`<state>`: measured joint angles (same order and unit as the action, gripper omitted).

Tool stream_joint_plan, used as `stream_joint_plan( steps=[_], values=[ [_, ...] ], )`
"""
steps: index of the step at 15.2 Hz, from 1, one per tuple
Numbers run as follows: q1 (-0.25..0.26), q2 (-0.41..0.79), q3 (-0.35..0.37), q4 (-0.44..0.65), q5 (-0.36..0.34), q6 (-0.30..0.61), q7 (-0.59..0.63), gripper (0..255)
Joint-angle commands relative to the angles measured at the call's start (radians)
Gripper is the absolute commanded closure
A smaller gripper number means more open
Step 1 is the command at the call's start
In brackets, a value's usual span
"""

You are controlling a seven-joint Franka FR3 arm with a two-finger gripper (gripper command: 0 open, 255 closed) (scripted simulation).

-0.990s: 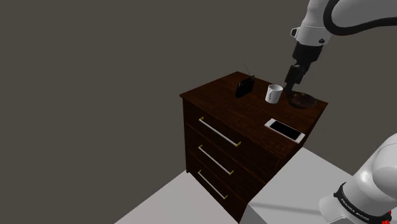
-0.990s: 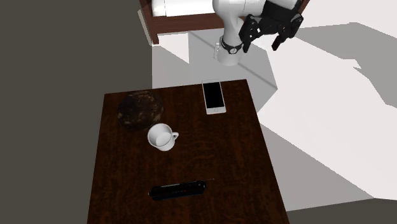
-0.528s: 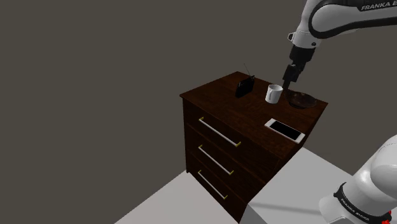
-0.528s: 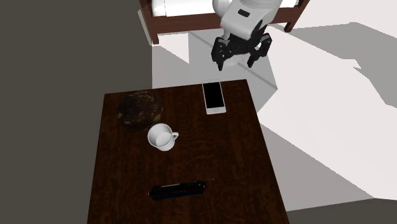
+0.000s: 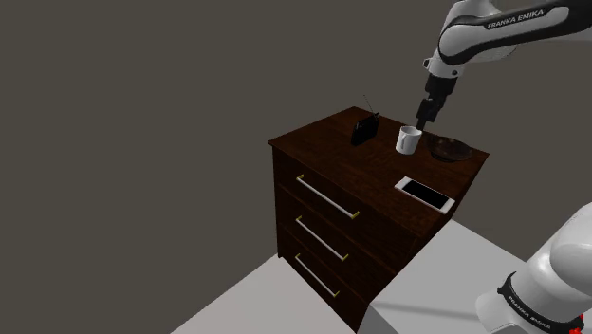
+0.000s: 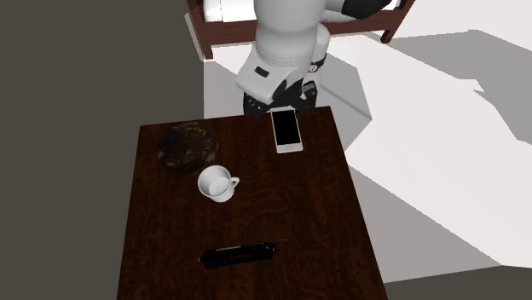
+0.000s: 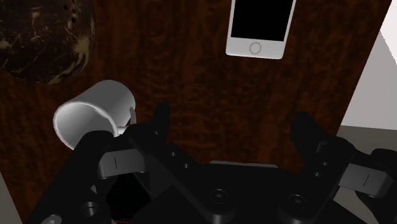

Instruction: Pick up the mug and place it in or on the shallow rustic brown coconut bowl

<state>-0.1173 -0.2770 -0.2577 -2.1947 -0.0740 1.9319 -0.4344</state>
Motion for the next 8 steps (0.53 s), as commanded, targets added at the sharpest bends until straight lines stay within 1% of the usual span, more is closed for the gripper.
stream_joint_plan(
  steps=[1,4,8],
  values=[
    [-0.008,0.067,-0.031,0.042,0.016,0.020,-0.046,0],
    [-0.022,0.176,-0.071,0.119,0.053,0.041,-0.117,0],
    [-0.052,0.330,-0.110,0.240,0.118,0.052,-0.212,0]
  ],
)
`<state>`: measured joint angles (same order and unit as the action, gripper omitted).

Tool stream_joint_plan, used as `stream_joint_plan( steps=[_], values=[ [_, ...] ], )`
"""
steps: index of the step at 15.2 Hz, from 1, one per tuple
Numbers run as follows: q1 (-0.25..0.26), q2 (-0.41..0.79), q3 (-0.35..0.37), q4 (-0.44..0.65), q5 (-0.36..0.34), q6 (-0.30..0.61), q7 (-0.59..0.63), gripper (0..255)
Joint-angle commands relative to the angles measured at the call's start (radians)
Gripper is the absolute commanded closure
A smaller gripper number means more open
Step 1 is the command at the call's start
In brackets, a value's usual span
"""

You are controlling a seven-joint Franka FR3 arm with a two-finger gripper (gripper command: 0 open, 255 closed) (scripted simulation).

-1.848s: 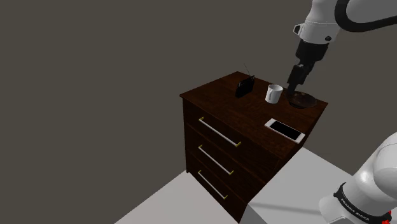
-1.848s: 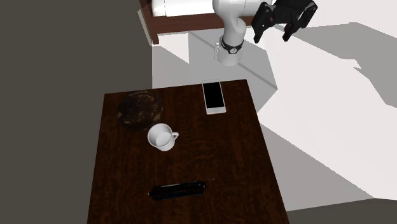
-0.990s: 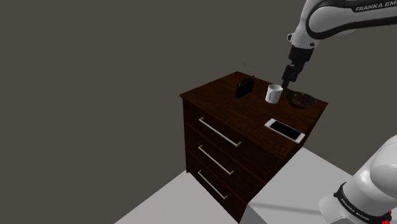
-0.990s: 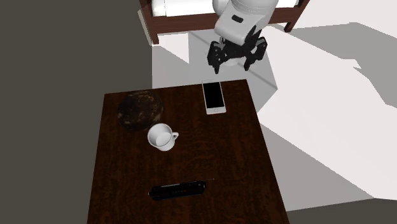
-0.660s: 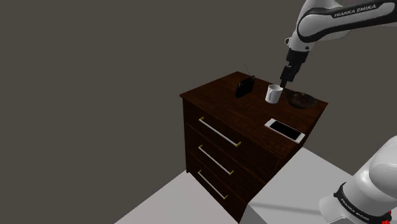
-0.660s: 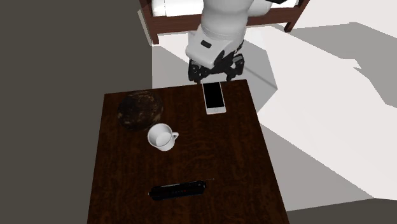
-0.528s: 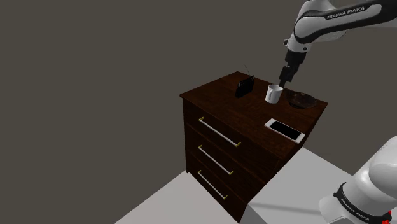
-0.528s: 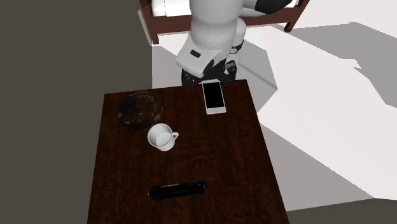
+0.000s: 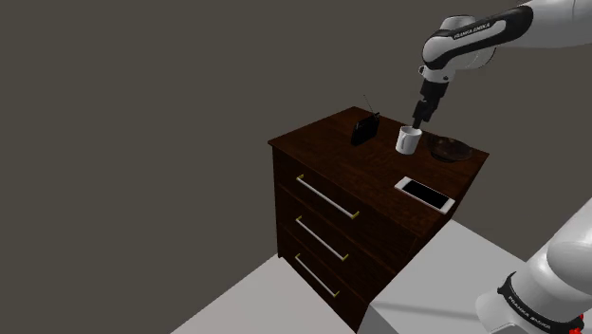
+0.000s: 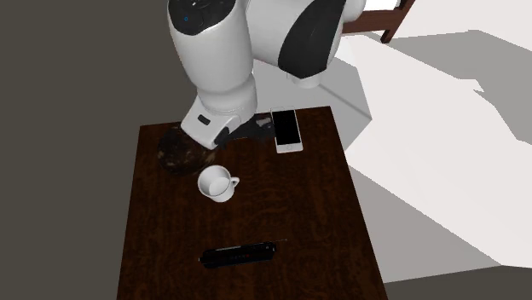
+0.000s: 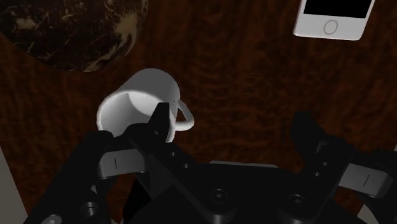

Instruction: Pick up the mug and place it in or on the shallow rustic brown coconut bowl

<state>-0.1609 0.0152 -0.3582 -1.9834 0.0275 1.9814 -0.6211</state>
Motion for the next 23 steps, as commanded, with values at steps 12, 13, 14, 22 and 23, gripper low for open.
stream_joint_plan(
  steps=[12,13,14,22,23],
  values=[
    [-0.179,0.503,-0.019,0.505,0.208,-0.084,-0.227,0],
    [-0.179,0.505,-0.018,0.496,0.210,-0.072,-0.228,0],
    [-0.178,0.508,-0.017,0.487,0.211,-0.060,-0.229,0],
    [-0.176,0.529,-0.011,0.441,0.222,0.004,-0.237,0],
    [-0.176,0.529,-0.011,0.441,0.222,0.004,-0.237,0]
  ],
)
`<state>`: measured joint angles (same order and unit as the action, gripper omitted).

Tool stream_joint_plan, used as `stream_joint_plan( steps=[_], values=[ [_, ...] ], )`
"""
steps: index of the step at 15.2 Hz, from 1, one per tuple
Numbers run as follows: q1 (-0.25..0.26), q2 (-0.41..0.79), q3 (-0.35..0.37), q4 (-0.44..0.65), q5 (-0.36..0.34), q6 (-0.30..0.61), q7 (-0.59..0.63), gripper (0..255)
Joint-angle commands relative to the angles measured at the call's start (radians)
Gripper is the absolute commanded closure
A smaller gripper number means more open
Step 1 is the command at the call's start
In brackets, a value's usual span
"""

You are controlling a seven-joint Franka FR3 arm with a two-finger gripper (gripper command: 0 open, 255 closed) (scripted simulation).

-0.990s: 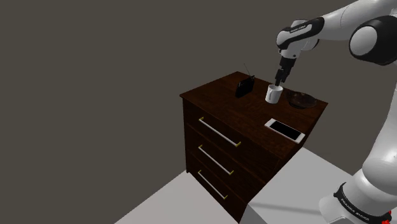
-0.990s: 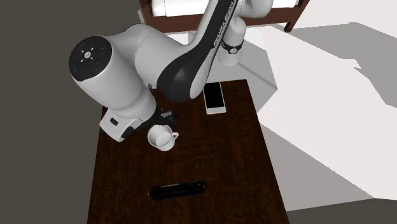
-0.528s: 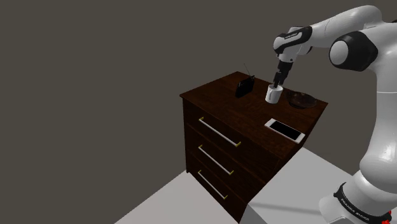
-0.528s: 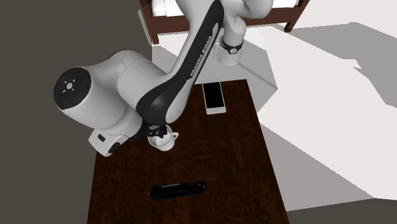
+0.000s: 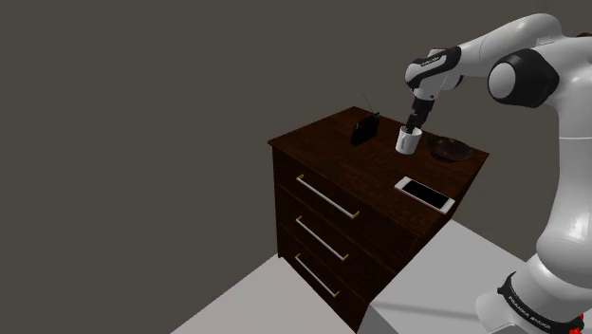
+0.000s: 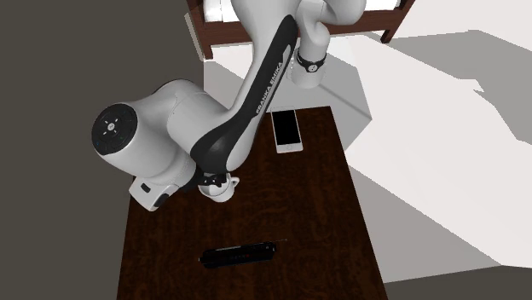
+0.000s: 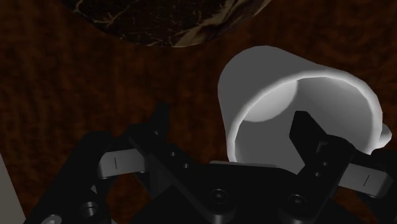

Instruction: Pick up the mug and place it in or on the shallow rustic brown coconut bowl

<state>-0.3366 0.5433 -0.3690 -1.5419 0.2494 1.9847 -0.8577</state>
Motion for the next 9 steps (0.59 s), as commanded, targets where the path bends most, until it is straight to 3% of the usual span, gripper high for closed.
stream_joint_plan(
  steps=[1,4,5,9],
  values=[
    [0.000,0.000,0.000,0.000,0.000,0.001,0.000,0],
    [0.000,0.000,0.000,0.000,0.000,0.001,0.000,0],
    [0.000,0.000,0.000,0.000,0.000,0.001,0.000,255],
    [0.000,0.000,0.000,0.000,0.000,0.001,0.000,255]
  ],
)
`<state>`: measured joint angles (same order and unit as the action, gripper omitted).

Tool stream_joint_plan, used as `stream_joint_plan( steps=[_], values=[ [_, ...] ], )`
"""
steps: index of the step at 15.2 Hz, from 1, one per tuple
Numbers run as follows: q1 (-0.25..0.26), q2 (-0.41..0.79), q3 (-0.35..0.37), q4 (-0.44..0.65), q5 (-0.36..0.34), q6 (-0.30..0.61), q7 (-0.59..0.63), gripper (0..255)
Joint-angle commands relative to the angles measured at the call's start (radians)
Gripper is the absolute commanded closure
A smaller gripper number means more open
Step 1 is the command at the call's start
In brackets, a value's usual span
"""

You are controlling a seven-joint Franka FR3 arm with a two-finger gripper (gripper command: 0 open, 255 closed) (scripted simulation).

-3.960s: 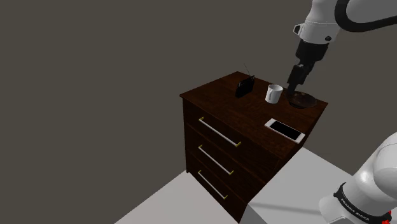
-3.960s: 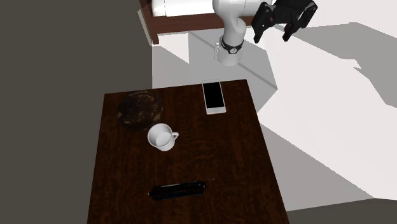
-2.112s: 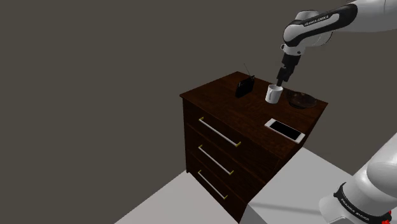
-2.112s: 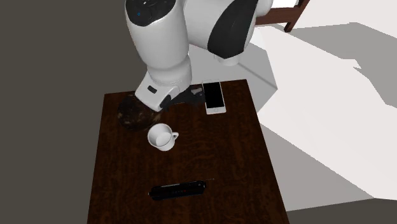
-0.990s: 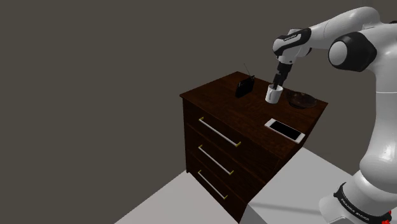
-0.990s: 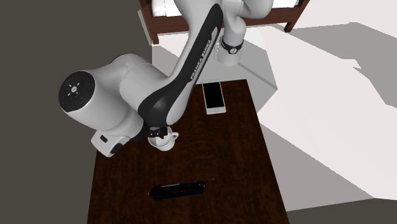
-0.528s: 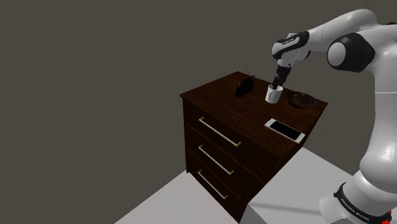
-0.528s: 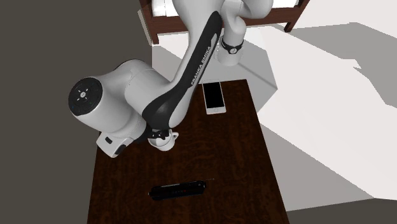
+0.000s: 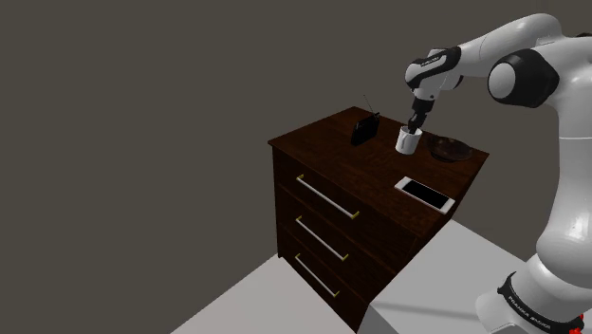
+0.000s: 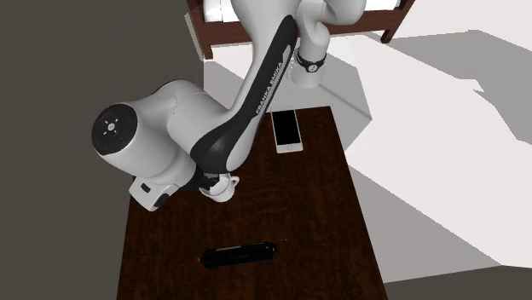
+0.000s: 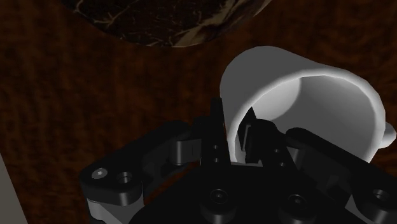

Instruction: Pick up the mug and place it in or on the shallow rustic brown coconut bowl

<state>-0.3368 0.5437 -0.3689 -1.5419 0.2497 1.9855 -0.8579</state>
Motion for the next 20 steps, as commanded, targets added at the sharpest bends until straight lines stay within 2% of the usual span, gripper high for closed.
stream_joint_plan(
  steps=[1,5,20],
  values=[
    [0.000,0.000,0.000,0.000,0.000,0.000,0.000,255],
    [0.000,0.000,0.000,0.000,0.000,0.000,0.000,255],
    [-0.001,-0.056,-0.015,0.119,-0.028,-0.170,0.024,255]
  ],
)
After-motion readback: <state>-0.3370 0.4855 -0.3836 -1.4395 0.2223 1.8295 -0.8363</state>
